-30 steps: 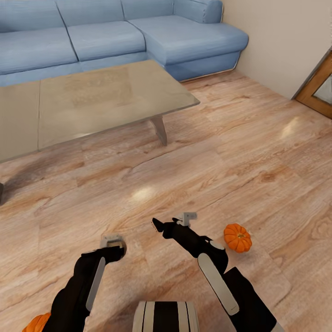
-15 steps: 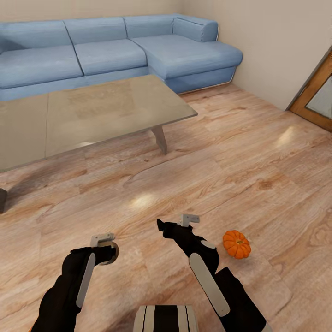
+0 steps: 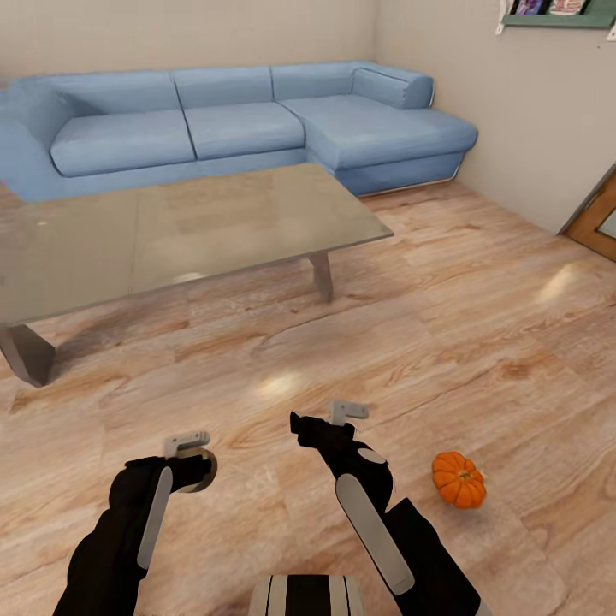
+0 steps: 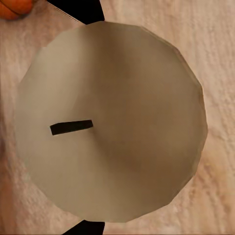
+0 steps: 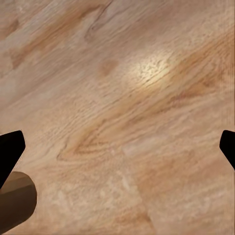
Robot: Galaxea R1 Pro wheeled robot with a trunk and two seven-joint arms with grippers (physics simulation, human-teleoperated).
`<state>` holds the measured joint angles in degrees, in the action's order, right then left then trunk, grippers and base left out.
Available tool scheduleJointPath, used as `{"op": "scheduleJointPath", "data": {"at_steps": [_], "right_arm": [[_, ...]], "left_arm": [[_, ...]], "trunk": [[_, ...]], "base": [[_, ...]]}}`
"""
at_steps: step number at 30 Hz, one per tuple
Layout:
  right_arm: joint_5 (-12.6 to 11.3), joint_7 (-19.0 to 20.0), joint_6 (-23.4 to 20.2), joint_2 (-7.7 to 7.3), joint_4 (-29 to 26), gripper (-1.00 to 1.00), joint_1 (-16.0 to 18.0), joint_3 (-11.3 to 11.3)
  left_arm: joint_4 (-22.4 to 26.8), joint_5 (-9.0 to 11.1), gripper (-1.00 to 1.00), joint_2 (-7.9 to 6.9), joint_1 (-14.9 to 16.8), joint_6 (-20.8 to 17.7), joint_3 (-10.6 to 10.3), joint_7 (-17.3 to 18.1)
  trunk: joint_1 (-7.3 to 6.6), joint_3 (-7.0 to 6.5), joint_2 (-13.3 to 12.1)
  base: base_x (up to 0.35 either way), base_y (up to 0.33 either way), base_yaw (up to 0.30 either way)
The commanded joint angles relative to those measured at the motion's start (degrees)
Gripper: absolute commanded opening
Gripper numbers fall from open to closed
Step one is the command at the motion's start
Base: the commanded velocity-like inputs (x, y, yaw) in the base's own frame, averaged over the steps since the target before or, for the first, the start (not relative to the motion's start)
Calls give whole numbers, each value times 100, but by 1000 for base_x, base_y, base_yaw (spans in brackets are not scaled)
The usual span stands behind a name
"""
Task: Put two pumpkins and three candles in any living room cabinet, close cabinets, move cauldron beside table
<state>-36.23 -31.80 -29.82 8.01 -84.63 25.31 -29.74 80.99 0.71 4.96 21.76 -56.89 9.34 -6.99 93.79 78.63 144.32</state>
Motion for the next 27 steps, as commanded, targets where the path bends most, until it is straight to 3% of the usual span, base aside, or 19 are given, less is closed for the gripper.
{"op": "scheduleJointPath", "data": {"at_steps": [1,27], "right_arm": [[-50,-54,-5,-1,-6,100,2,-6],[-42,-3,12,-10,-1,100,7,-15]], "left_arm": [[4,8,-100,5,4,-24,6,-18],[-5,-1,-100,14,4,-24,6,-22]], "trunk": [[-3,-19,0],[-70,-614,-35]], "base": [[0,0,279],[0,0,64]]}}
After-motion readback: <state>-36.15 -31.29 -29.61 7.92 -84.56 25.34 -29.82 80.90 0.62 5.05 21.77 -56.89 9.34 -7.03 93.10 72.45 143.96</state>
